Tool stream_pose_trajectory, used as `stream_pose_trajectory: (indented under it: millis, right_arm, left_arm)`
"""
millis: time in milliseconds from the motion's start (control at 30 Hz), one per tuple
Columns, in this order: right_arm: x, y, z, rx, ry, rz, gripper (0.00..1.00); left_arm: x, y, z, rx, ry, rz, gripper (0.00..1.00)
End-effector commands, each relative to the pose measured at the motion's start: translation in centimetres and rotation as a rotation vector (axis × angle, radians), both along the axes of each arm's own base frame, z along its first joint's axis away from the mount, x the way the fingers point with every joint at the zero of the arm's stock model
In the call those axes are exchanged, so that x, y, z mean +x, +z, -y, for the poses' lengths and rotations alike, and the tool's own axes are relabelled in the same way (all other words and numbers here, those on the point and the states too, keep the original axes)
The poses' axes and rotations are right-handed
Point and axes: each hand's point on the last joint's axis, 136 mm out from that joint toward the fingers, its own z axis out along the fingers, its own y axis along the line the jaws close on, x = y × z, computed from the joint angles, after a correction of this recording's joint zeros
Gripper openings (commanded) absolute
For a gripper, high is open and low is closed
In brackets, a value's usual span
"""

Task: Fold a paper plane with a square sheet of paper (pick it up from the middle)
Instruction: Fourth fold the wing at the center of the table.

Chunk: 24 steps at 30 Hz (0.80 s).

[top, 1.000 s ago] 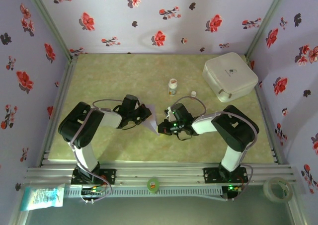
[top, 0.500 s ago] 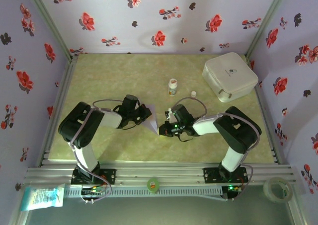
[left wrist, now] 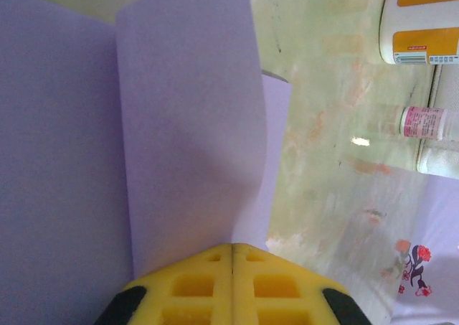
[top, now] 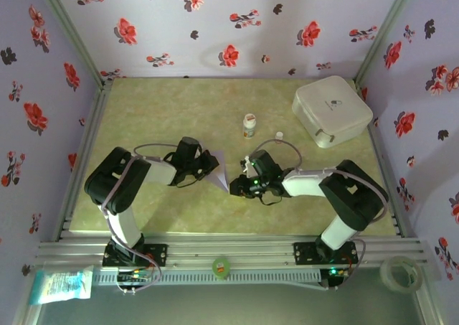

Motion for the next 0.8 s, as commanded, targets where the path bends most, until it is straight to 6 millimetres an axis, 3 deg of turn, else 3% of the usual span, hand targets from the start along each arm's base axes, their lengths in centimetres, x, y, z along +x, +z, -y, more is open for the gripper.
stream_pose_trajectory:
  millis: [0, 133, 300, 533, 767]
  right_arm:
    - [1.4, 1.4, 0.0, -0.014, -0.052, 0.047, 0.29]
    - [1.9, 2.9, -0.8, 0.005, -0.036, 0.088, 0.28]
    - [1.1, 4.4, -4.0, 0.07, 0.073, 0.08, 0.08]
    - [1.9, 2.0, -4.8, 0.0, 0.056, 0.05, 0.0]
    - [2.1, 0.2, -3.9, -0.053, 0.033, 0.038, 0.0]
  left_arm:
    - [-1.0, -2.8, -1.6, 0.085, 0.029, -0.053, 0.03]
    - [-1.0, -2.8, -1.6, 0.086, 0.027, -0.052, 0.03]
    - [-0.9, -2.8, -1.6, 0.084, 0.027, -0.052, 0.03]
    - [-1.0, -2.8, -1.5, 0.083, 0.024, -0.055, 0.03]
    - [-1.0, -2.8, -1.5, 0.081, 0.024, -0.056, 0.03]
